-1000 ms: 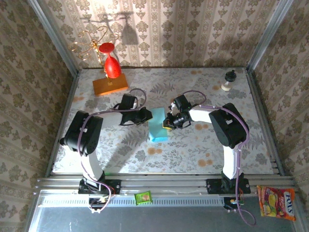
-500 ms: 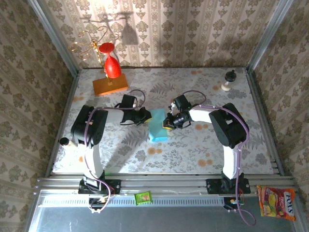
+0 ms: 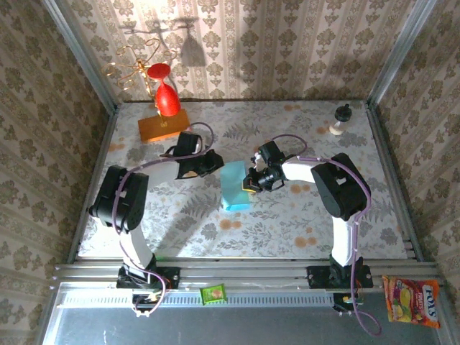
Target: Fold a paper plane with a square sheet of paper (pick it up from the middle)
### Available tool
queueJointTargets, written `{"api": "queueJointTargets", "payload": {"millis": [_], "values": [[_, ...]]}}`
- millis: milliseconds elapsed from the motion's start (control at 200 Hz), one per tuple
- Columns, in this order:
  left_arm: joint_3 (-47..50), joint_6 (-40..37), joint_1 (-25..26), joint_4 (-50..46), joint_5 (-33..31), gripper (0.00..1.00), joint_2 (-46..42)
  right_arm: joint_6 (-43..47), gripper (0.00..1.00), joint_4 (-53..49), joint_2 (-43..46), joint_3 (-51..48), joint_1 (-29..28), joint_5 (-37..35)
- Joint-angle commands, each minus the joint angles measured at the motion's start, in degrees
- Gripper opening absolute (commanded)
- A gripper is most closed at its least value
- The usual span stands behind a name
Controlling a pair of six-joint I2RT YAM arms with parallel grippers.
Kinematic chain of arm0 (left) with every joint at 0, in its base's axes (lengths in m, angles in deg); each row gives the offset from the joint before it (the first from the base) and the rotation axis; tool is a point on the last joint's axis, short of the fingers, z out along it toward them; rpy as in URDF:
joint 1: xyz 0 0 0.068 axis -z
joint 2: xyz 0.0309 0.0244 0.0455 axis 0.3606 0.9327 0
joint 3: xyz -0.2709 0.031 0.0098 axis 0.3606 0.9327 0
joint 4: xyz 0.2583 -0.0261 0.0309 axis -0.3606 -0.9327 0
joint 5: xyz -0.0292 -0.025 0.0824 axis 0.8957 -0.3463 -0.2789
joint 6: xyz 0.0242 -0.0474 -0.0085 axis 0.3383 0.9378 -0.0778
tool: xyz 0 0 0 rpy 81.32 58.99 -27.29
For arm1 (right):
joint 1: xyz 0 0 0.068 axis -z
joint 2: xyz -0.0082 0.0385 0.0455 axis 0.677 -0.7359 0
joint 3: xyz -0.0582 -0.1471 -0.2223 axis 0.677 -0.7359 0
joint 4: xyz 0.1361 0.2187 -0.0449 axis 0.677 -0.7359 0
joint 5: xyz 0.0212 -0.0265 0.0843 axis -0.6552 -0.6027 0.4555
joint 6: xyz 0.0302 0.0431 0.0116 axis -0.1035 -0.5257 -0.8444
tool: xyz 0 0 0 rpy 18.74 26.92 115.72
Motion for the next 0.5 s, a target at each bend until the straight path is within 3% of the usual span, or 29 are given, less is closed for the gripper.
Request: {"api": "queueJointTargets", "payload": {"millis": [0, 230, 495], "values": [[-2.1, 0.7, 2.0, -0.4, -0.5, 0.11, 3.2, 1.3, 0.06, -12.3, -7.3, -4.9, 0.7, -14.3], [-6.1, 1.8, 3.2, -1.6, -0.5, 0.11, 8.7, 1.5, 0.06, -12.4, -7.2, -5.0, 0.7, -14.4], [-6.2, 0.8, -0.6, -1.5, -0.7, 0.11, 13.4, 1.4, 0.06, -12.2, -7.5, -5.5, 0.7, -14.6]]}}
